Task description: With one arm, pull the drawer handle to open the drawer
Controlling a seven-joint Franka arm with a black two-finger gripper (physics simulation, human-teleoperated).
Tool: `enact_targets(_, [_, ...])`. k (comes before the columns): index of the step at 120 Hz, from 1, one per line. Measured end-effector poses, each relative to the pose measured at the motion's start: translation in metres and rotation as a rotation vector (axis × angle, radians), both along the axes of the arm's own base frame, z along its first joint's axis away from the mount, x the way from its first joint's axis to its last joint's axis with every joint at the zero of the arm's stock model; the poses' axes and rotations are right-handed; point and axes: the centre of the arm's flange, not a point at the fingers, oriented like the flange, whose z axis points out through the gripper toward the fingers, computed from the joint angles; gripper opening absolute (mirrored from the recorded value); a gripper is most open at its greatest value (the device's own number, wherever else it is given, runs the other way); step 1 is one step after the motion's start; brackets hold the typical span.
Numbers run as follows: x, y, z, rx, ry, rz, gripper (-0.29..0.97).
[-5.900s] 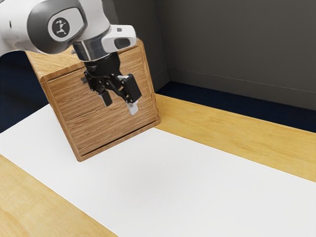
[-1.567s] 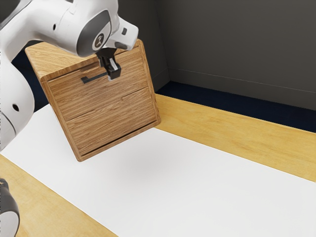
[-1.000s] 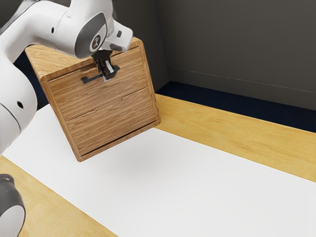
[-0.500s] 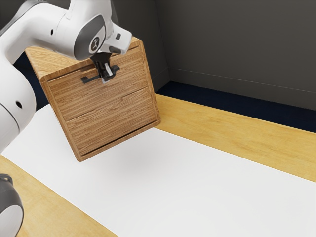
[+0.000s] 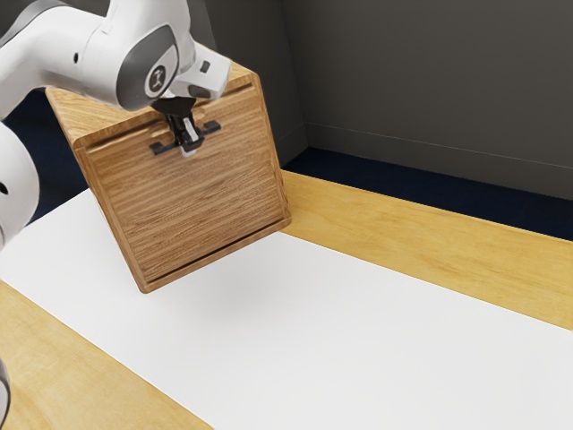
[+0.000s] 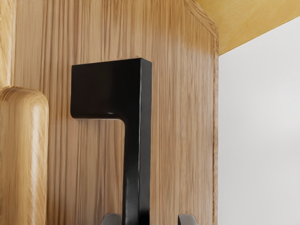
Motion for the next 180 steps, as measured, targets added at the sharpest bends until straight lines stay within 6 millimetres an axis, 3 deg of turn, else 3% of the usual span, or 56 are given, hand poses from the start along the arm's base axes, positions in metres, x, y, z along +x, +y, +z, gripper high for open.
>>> enact_targets(61, [-0.015, -0.015, 0.0, -0.052, 0.006, -0.027, 0.06])
enact_targets(89, [-0.017, -0.034, 0.003, -0.065, 0.004, -0.053, 0.05])
enact_targets(124, [-0.031, -0.031, 0.007, -0.092, 0.002, -0.051, 0.06])
enact_targets(180, [-0.041, -0.053, 0.01, -0.108, 0.01, -0.079, 0.07])
